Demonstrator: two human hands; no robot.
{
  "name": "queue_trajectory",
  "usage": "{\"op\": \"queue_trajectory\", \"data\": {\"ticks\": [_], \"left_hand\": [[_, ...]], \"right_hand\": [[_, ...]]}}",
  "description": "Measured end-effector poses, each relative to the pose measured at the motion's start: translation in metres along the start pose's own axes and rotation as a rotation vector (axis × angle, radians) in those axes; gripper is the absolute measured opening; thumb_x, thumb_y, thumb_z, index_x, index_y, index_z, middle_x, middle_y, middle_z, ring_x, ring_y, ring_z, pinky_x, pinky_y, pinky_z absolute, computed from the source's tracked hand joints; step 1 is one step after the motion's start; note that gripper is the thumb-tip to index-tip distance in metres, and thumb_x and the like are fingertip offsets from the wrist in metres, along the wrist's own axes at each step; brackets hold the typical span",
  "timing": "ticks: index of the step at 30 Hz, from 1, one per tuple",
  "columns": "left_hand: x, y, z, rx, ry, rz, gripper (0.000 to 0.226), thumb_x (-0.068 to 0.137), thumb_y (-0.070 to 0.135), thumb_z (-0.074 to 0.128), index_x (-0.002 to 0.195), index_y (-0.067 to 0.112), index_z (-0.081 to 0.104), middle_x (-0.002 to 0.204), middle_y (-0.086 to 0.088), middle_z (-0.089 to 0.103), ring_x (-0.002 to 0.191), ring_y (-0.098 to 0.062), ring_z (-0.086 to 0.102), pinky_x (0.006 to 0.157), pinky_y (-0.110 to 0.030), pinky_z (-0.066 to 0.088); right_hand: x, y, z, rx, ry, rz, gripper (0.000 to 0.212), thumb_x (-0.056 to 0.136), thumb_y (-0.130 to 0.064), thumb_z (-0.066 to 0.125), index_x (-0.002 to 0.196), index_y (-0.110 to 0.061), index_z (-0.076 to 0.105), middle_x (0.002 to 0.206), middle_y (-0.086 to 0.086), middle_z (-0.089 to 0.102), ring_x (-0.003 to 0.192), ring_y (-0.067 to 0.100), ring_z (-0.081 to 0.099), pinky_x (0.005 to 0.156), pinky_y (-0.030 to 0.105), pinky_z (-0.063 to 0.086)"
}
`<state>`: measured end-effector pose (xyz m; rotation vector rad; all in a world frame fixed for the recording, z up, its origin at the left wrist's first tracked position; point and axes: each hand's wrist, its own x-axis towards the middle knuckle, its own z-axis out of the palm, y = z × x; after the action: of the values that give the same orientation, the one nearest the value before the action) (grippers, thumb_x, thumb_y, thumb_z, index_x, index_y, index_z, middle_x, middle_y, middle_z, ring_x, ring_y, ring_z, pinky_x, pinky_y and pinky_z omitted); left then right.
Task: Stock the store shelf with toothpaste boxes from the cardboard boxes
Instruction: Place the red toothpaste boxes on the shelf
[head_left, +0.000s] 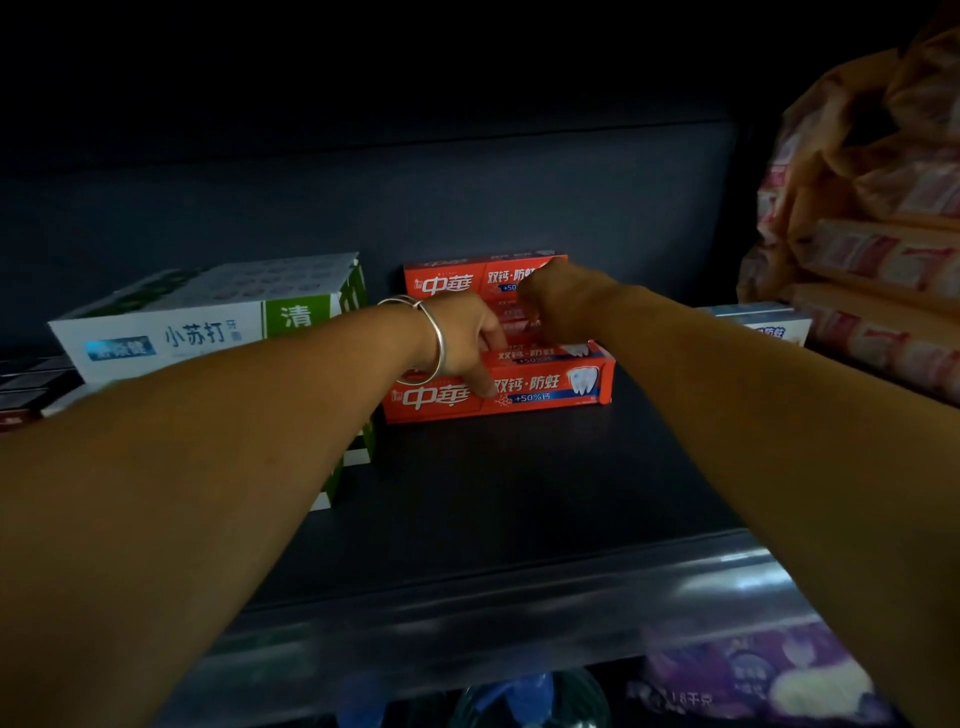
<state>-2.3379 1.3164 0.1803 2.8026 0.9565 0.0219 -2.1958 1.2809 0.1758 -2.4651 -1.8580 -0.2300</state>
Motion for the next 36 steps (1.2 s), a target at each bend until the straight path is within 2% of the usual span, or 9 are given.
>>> {"op": "queue_trajectory", "data": {"ticks": [8, 16, 21, 24, 29, 31, 33, 36], "left_hand": [[0.001, 0.002, 0.001, -0.002, 0.003, -0.017, 0.062, 0.072, 0.023, 0.078, 0.129, 0.016, 0.053, 0.128, -0.002, 0.056, 0.116, -0.019, 0.053, 0.1, -0.038, 0.046], [-0.002, 0.016, 0.002, 0.007, 0.019, -0.065, 0.061, 0.075, 0.018, 0.076, 0.13, 0.016, 0.052, 0.129, -0.004, 0.055, 0.118, -0.022, 0.053, 0.101, -0.038, 0.045], [-0.009, 0.026, 0.0, 0.038, 0.034, -0.091, 0.06, 0.076, 0.015, 0.075, 0.131, 0.015, 0.052, 0.131, -0.006, 0.053, 0.12, -0.023, 0.051, 0.102, -0.036, 0.044], [-0.014, 0.033, -0.004, 0.064, 0.045, -0.096, 0.058, 0.077, 0.015, 0.075, 0.13, 0.015, 0.053, 0.13, -0.006, 0.054, 0.118, -0.023, 0.052, 0.101, -0.034, 0.044], [-0.024, 0.048, -0.008, 0.096, 0.067, -0.098, 0.056, 0.078, 0.014, 0.073, 0.13, 0.014, 0.053, 0.13, -0.007, 0.054, 0.119, -0.024, 0.052, 0.1, -0.033, 0.044], [-0.027, 0.054, -0.009, 0.092, 0.065, -0.102, 0.055, 0.079, 0.013, 0.072, 0.131, 0.015, 0.053, 0.131, -0.006, 0.054, 0.12, -0.024, 0.052, 0.1, -0.033, 0.044], [-0.032, 0.06, -0.009, 0.098, 0.067, -0.107, 0.054, 0.079, 0.011, 0.072, 0.13, 0.015, 0.053, 0.132, -0.006, 0.053, 0.12, -0.024, 0.051, 0.101, -0.034, 0.043], [-0.036, 0.066, -0.009, 0.12, 0.071, -0.116, 0.055, 0.079, 0.01, 0.072, 0.13, 0.015, 0.053, 0.133, -0.007, 0.053, 0.121, -0.025, 0.051, 0.102, -0.035, 0.043]], "right_hand": [[-0.001, 0.002, 0.001, 0.052, 0.018, 0.064, 0.056, 0.089, -0.016, 0.062, 0.139, -0.01, 0.04, 0.14, 0.013, 0.044, 0.128, 0.028, 0.045, 0.109, 0.038, 0.036], [-0.019, 0.012, 0.005, 0.15, 0.091, 0.059, 0.039, 0.095, -0.026, 0.053, 0.13, -0.01, 0.051, 0.13, 0.01, 0.055, 0.116, 0.024, 0.056, 0.099, 0.034, 0.045], [-0.048, 0.023, 0.003, 0.221, 0.112, 0.091, 0.038, 0.097, -0.031, 0.049, 0.128, -0.01, 0.054, 0.125, 0.01, 0.059, 0.11, 0.024, 0.059, 0.096, 0.036, 0.049], [-0.071, 0.029, -0.001, 0.309, 0.144, 0.089, 0.036, 0.099, -0.032, 0.043, 0.121, -0.008, 0.058, 0.122, 0.009, 0.061, 0.107, 0.022, 0.06, 0.089, 0.029, 0.048], [-0.112, 0.037, -0.006, 0.62, 0.172, 0.157, 0.04, 0.099, -0.038, 0.04, 0.117, -0.007, 0.059, 0.117, 0.009, 0.063, 0.091, 0.014, 0.059, 0.076, 0.023, 0.045], [-0.126, 0.041, -0.007, 0.686, 0.168, 0.198, 0.039, 0.1, -0.036, 0.04, 0.117, -0.008, 0.059, 0.116, 0.01, 0.063, 0.088, 0.013, 0.055, 0.077, 0.023, 0.043], [-0.137, 0.044, -0.008, 0.719, 0.168, 0.227, 0.035, 0.099, -0.03, 0.042, 0.118, -0.007, 0.06, 0.116, 0.012, 0.063, 0.093, 0.018, 0.058, 0.085, 0.026, 0.046], [-0.151, 0.047, -0.007, 0.814, 0.157, 0.22, 0.03, 0.095, -0.024, 0.049, 0.115, -0.007, 0.062, 0.112, 0.015, 0.065, 0.101, 0.027, 0.062, 0.095, 0.039, 0.049]]}}
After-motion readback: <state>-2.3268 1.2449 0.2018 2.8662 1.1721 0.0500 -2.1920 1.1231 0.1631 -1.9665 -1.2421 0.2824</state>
